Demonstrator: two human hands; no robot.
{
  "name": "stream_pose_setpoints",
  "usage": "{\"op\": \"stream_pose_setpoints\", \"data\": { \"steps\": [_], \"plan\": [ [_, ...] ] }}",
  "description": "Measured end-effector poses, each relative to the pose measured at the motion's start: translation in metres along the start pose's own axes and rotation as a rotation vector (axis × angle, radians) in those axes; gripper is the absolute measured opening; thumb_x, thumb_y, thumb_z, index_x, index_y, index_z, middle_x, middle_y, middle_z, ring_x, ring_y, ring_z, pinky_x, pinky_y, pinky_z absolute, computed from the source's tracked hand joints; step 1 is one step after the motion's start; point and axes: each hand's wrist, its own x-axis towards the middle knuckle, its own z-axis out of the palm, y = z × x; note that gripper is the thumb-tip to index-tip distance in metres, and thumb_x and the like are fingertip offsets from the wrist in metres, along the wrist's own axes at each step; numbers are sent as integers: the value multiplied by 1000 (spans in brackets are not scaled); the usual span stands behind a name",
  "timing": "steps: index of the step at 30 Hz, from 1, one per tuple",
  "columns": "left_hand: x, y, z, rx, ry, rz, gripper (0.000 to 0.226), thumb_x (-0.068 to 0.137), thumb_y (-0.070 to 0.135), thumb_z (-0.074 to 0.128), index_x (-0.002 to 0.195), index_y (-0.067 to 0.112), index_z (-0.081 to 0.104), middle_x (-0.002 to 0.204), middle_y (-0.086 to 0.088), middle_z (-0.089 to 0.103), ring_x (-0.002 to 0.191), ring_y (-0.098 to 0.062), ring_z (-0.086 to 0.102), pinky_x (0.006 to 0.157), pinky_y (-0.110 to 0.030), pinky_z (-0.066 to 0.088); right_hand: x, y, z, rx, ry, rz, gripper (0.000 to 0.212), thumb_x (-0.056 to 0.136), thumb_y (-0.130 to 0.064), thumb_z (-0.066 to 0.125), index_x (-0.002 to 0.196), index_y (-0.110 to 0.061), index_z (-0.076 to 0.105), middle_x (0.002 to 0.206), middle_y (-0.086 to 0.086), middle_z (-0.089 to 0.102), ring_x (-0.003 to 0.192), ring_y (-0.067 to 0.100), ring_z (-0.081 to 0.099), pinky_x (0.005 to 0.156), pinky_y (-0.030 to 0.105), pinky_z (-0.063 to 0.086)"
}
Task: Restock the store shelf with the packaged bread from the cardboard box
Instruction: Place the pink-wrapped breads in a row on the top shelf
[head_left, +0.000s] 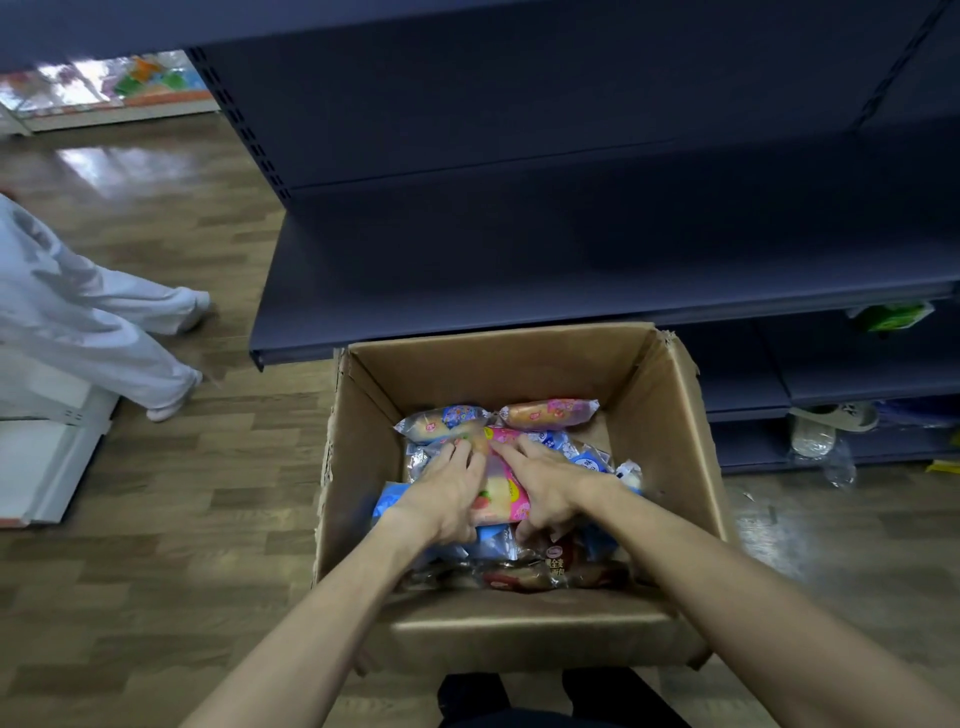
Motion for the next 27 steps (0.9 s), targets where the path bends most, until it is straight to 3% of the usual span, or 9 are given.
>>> {"op": "stream_pose_setpoints", "data": {
  "steps": [3, 6, 9, 11, 15, 18, 20, 27],
  "plan": [
    [-4, -1, -3, 56, 69, 19, 74, 68, 34, 71, 128, 5, 38, 128, -13, 39, 116, -29, 38, 105, -35, 34, 1, -1, -3, -26, 44, -24, 130, 57, -45, 92, 155, -21, 11, 128, 5, 30, 124, 27, 39, 109, 42, 38],
    [-12, 0, -15, 96, 141, 21, 66, 68, 33, 72, 121, 6, 44, 122, -11, 45, 109, -27, 44, 96, -33, 37, -3, -4, -11, -121, 86, -33, 113, 61, -49, 87, 149, -17, 25, 133, 6, 30, 127, 29, 38, 108, 48, 35],
    [-21, -4, -29, 174, 222, 34, 66, 50, 41, 80, 101, 8, 55, 99, -9, 54, 87, -25, 51, 78, -33, 46, -15, -10, -25, -249, 164, -35, 103, 63, -50, 82, 144, -15, 28, 141, 8, 29, 131, 30, 33, 106, 51, 32],
    [-24, -10, -36, 172, 312, 28, 66, 48, 43, 79, 97, 8, 54, 94, -9, 53, 81, -26, 50, 71, -35, 47, -27, -14, -38, -328, 263, -45, 99, 64, -52, 78, 142, -15, 30, 136, 6, 35, 125, 30, 36, 104, 52, 35],
    [-33, -18, -66, 184, 461, 3, 72, 55, 42, 76, 111, 4, 51, 113, -13, 53, 96, -29, 52, 74, -37, 50, -51, -21, -71, -414, 451, -64, 91, 63, -55, 75, 137, -18, 35, 127, 3, 44, 117, 26, 42, 101, 48, 36],
    [-38, -22, -97, 214, 522, 3, 78, 53, 51, 79, 109, 3, 52, 115, -14, 54, 100, -31, 53, 74, -40, 51, -70, -30, -99, -495, 573, -56, 89, 61, -60, 75, 132, -18, 41, 121, 2, 48, 112, 27, 45, 95, 44, 39],
    [-43, -26, -119, 216, 591, -3, 72, 51, 44, 80, 104, 4, 52, 113, -14, 54, 101, -33, 53, 74, -41, 50, -84, -38, -119, -557, 666, -53, 86, 61, -66, 70, 127, -16, 45, 115, 3, 50, 106, 28, 48, 87, 43, 41],
    [-84, -36, -203, 253, 967, 23, 48, 68, 20, 73, 106, 3, 50, 121, -17, 54, 110, -36, 51, 75, -40, 41, -145, -85, -199, -637, 945, -96, 73, 59, -40, 76, 122, -15, 50, 107, 5, 52, 91, 27, 49, 69, 39, 44]
  ]
}}
